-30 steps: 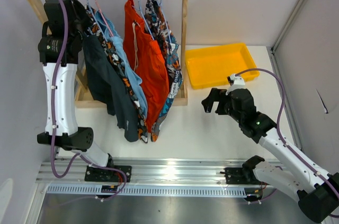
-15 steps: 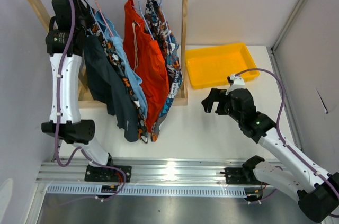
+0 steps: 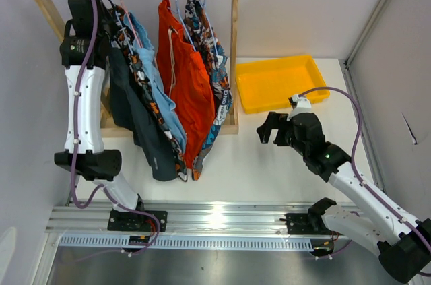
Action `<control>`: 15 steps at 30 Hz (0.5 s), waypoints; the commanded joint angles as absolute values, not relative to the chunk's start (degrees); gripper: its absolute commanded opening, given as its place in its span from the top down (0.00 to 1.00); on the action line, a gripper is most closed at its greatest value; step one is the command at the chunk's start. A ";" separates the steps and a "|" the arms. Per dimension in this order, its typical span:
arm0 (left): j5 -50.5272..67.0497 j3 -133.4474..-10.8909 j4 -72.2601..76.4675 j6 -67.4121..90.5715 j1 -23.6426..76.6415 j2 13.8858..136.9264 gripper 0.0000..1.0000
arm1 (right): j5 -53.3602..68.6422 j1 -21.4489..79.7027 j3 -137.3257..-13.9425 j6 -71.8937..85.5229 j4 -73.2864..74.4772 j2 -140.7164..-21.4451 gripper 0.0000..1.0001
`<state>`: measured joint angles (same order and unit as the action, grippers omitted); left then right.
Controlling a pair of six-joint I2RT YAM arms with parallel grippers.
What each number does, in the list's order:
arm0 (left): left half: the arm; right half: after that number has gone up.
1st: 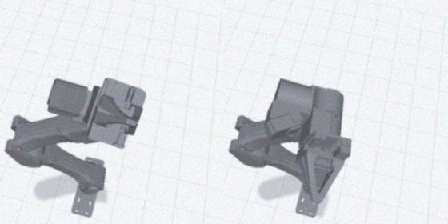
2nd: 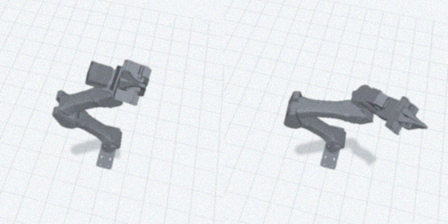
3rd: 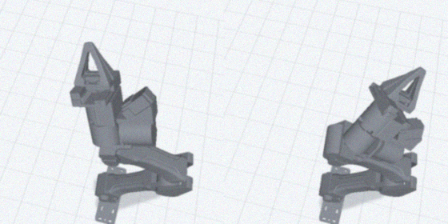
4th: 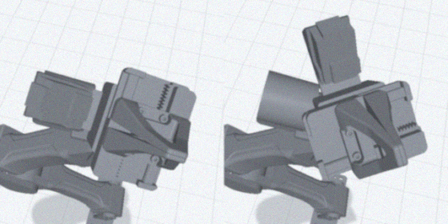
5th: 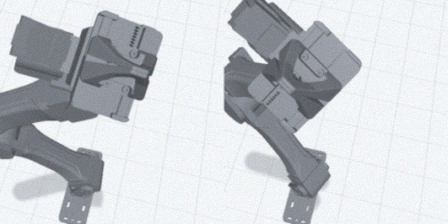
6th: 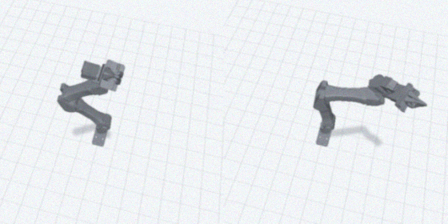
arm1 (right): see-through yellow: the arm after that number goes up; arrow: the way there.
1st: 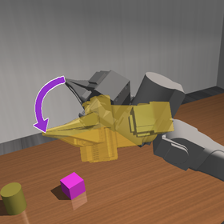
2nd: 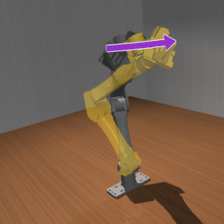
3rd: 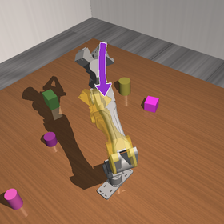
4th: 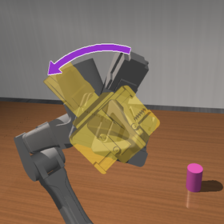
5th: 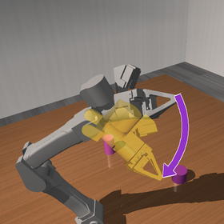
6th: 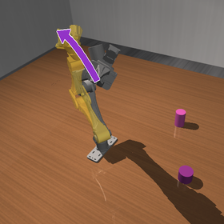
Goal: Remove the shorts from the hanger
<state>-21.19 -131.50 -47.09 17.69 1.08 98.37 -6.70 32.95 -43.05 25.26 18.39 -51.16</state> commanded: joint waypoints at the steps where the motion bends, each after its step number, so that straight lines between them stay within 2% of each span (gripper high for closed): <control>1: -21.88 -134.74 -44.38 16.00 0.35 94.49 1.00 | -7.82 33.31 -43.68 24.87 16.70 -50.71 0.01; 5: -21.89 -134.03 -43.77 15.47 0.35 90.01 1.00 | -9.84 33.66 -47.18 24.44 16.70 -51.32 0.01; 15: -19.43 -130.87 -40.87 15.30 0.35 79.37 1.00 | -14.94 42.71 -80.03 14.15 23.91 -61.78 0.01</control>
<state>-20.67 -130.61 -47.27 16.38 1.04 82.81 -12.69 40.80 -70.94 18.28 23.44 -60.58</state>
